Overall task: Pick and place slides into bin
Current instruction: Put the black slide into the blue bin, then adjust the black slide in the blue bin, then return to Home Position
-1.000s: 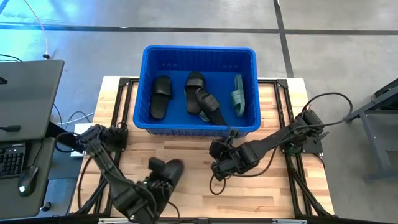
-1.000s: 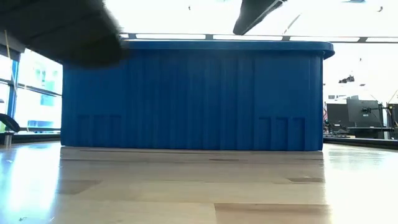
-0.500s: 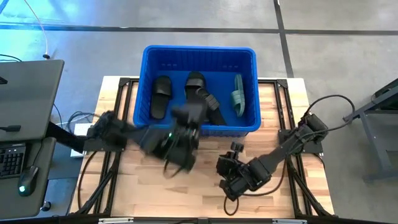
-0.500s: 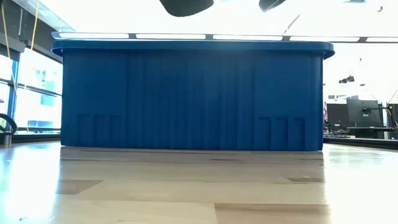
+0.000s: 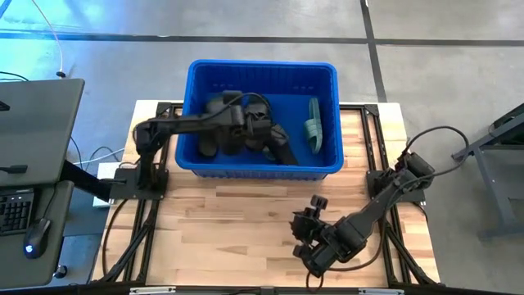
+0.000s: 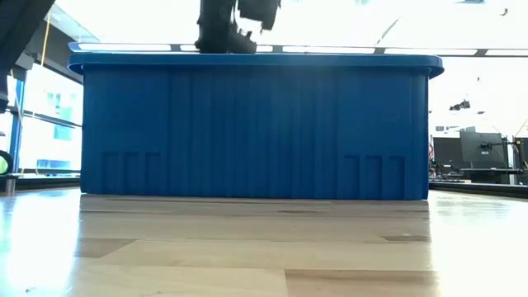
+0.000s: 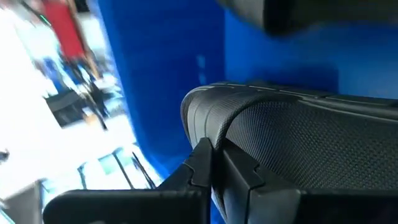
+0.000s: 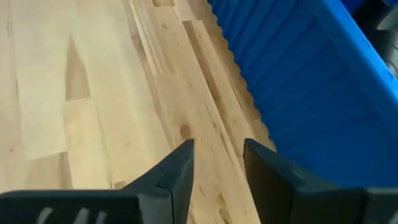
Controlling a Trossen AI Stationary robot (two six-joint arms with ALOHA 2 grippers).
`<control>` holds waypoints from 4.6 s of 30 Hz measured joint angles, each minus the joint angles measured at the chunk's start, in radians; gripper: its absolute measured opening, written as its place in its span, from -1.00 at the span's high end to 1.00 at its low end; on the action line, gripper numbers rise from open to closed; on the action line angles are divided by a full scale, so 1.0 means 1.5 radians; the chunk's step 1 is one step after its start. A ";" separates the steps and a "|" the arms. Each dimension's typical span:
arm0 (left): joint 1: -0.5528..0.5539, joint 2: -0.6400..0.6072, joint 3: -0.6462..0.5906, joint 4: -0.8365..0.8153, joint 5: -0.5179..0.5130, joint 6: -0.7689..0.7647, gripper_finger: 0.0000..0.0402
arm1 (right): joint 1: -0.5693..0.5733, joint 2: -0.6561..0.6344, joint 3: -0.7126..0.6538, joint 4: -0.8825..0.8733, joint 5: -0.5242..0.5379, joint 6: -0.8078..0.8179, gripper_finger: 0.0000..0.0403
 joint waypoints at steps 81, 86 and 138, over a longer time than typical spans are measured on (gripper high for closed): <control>0.144 0.079 0.002 0.533 0.497 0.231 0.96 | 0.023 0.013 0.000 -0.011 0.003 0.080 0.36; 0.142 0.077 0.101 0.317 0.494 0.259 0.89 | 0.023 0.013 0.000 -0.011 0.007 0.080 0.36; -0.138 -0.668 -0.192 0.145 0.504 0.130 0.91 | -0.154 -0.751 -0.671 0.693 -0.360 -0.409 0.36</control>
